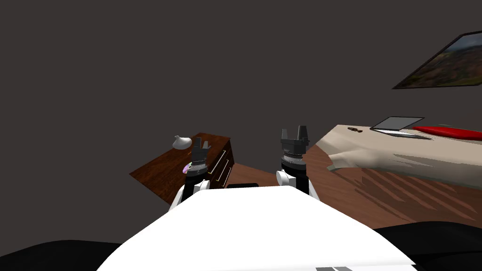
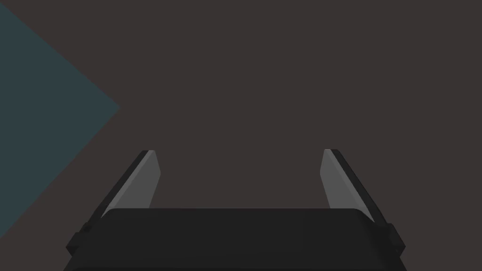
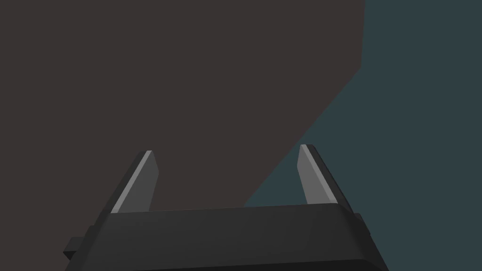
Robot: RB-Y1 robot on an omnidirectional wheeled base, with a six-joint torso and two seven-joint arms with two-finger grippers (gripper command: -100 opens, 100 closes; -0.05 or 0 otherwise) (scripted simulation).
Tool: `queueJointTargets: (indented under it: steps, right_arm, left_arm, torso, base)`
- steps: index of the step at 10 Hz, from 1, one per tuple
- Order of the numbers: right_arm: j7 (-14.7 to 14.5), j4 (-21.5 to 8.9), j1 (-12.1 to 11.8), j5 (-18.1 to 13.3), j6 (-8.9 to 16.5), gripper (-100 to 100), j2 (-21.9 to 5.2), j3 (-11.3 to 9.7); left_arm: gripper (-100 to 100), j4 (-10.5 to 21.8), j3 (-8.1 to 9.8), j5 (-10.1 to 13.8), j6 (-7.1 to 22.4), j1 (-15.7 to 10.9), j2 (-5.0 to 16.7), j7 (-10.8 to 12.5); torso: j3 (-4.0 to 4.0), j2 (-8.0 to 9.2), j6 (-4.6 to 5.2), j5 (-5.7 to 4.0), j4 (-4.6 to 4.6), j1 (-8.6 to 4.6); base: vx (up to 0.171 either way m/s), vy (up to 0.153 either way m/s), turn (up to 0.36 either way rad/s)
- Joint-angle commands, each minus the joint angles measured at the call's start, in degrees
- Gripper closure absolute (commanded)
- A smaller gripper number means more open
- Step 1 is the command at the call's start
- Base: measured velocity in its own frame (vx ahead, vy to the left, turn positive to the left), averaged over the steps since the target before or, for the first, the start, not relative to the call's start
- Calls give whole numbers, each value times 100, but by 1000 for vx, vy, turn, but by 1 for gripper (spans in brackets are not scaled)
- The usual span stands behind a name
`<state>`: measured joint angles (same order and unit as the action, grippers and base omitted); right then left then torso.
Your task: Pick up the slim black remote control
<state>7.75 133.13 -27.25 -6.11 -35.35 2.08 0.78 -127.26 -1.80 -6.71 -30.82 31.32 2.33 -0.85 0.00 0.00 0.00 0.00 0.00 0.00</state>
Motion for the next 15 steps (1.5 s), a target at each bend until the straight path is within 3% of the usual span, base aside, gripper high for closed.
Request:
queueJointTargets:
  steps: [1, 8, 15]
  right_arm:
    - [0, 0, 0, 0, 0, 0, 0, 0]
    - [0, 0, 0, 0, 0, 0, 1, -1]
    - [0, 0, -1, 0, 0, 0, 0, 0]
  left_arm:
    - [-100, 89, 21, 15, -66, -28, 286, -73]
    - [-100, 555, 24, 41, -330, -88, 1396, -347]
    - [-100, 1163, -127, 7, -588, -80, 2510, -565]
  torso:
    - [0, 0, 0, 0, 0, 0]
    - [-3, -5, 2, -6, -1, -28]
    - [-5, -9, -2, -5, -2, -20]
  base:
    - [6, -49, -140]
    - [15, -82, -128]
    - [37, -62, -111]
